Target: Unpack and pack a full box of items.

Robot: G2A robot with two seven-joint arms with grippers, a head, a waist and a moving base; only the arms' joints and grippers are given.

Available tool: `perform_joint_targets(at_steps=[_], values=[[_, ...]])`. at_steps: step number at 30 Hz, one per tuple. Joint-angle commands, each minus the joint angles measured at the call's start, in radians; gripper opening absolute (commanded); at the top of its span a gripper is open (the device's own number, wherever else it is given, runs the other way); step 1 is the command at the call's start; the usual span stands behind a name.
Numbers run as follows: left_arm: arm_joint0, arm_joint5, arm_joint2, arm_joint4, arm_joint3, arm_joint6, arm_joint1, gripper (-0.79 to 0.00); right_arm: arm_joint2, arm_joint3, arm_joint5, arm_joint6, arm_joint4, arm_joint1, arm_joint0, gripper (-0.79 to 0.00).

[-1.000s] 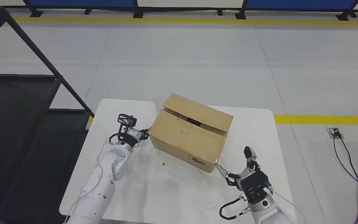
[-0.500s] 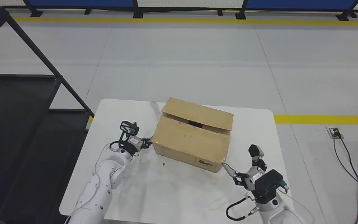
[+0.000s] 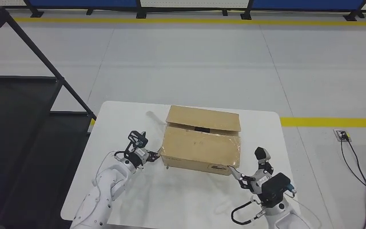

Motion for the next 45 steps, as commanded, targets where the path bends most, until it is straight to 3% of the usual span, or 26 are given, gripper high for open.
perform_joint_targets(at_steps=[1,6,11,15,27,36,45], values=[[0.010,-0.010,-0.006,0.009,-0.012,-0.008,0.004,0.000,0.000,0.002,0.001,-0.002,0.003,0.001,0.002,0.000],[0.028,-0.036,-0.024,0.019,-0.040,-0.024,0.014,0.000,-0.001,0.005,0.003,-0.002,0.007,0.002,0.006,0.000],[0.009,0.126,-0.041,0.033,-0.017,-0.033,0.011,0.000,0.001,0.000,0.006,-0.001,0.010,0.004,0.006,0.000],[-0.066,0.250,-0.005,0.051,0.091,-0.018,-0.006,0.000,0.008,-0.010,0.009,-0.005,0.007,0.007,-0.007,0.000],[-0.304,0.335,0.150,0.026,0.426,0.086,-0.076,0.000,0.042,-0.048,0.032,-0.044,0.007,0.014,-0.079,0.000],[-0.404,0.404,0.236,0.044,0.600,0.155,-0.128,0.000,0.054,-0.058,0.050,-0.070,0.009,0.016,-0.119,0.000],[-0.463,0.436,0.230,-0.040,0.706,0.267,-0.159,0.000,0.055,-0.069,0.049,-0.060,0.008,0.019,-0.126,0.000]])
